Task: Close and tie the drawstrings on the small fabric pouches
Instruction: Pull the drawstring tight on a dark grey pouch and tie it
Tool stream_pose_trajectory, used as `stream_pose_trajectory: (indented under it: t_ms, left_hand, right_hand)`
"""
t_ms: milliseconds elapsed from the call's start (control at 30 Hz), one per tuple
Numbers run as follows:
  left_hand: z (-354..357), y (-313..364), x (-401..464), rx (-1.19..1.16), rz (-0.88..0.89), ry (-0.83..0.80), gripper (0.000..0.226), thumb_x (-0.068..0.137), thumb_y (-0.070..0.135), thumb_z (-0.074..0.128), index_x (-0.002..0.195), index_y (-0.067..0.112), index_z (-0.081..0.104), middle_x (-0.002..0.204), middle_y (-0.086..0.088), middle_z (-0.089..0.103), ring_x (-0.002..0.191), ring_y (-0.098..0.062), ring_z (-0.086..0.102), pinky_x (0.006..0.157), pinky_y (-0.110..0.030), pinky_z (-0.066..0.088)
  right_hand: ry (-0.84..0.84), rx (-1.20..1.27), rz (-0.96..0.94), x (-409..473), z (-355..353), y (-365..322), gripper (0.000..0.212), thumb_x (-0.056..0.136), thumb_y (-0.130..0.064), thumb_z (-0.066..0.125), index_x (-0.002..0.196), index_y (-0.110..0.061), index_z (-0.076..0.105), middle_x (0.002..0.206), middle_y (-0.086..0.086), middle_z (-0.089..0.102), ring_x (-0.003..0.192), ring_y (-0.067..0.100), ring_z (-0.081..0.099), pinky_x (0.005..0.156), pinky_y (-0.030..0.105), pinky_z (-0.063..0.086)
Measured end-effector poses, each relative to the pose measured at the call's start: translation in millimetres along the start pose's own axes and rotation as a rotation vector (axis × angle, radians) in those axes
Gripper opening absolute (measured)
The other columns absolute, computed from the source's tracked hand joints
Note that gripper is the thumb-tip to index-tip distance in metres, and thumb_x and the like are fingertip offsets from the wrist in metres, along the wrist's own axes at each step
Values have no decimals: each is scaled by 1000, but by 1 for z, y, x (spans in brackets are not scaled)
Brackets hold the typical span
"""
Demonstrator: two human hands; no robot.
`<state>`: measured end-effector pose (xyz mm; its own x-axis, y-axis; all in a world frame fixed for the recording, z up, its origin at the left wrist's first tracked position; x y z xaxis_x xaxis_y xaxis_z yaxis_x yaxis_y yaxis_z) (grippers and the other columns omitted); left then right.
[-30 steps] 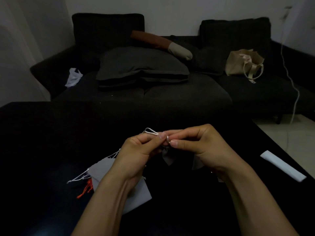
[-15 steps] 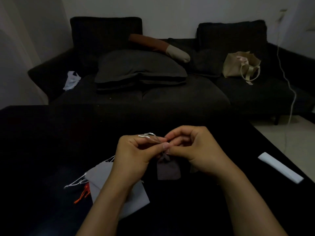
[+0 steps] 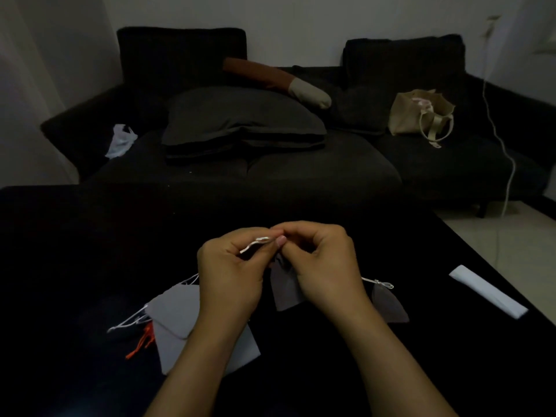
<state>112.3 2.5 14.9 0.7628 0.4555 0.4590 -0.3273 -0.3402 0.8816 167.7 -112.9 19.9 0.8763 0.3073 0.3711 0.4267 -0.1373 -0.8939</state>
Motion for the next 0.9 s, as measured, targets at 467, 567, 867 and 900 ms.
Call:
stream_pose_trajectory:
  t_ms: [467, 567, 867, 900]
  left_hand:
    - [2, 6, 0, -156, -113, 32, 15, 85, 4, 70, 94, 14, 77, 87, 3, 77, 85, -8, 73, 68, -15, 54]
    - [0, 7, 1, -174, -93, 55, 14, 84, 2, 70, 91, 13, 77, 84, 1, 77, 81, -9, 74, 67, -15, 54]
    - [-4, 5, 4, -153, -76, 98, 13, 81, 2, 73, 89, 11, 77, 82, 0, 77, 80, -10, 74, 70, -18, 56]
    - [-3, 5, 4, -149, -74, 96, 13, 81, 2, 73, 89, 12, 77, 82, 1, 77, 79, -10, 74, 70, -18, 56]
  right_hand:
    - [129, 119, -6, -6, 7, -4, 20, 89, 1, 64, 94, -14, 76, 84, -3, 75, 82, 6, 71, 75, 19, 55]
    - [60, 427, 187, -1, 4, -2, 18, 85, 5, 67, 96, -6, 75, 87, 9, 76, 81, 14, 73, 76, 25, 59]
    - [-92, 826, 463, -2, 4, -1, 23, 78, 3, 66, 99, -2, 72, 87, 13, 75, 73, 17, 71, 74, 25, 59]
    - [-84, 824, 462, -1, 4, 0, 21, 78, 1, 67, 97, -3, 72, 85, 13, 75, 73, 16, 71, 72, 24, 60]
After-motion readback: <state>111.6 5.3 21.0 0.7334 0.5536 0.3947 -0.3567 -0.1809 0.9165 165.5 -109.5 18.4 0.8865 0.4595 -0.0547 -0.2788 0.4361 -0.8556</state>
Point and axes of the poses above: each hand's wrist, its own x-axis towards the middle knuckle, its own z-axis out of the palm, y = z × x, the point moved 2 cm from there along x, towards the middle knuckle
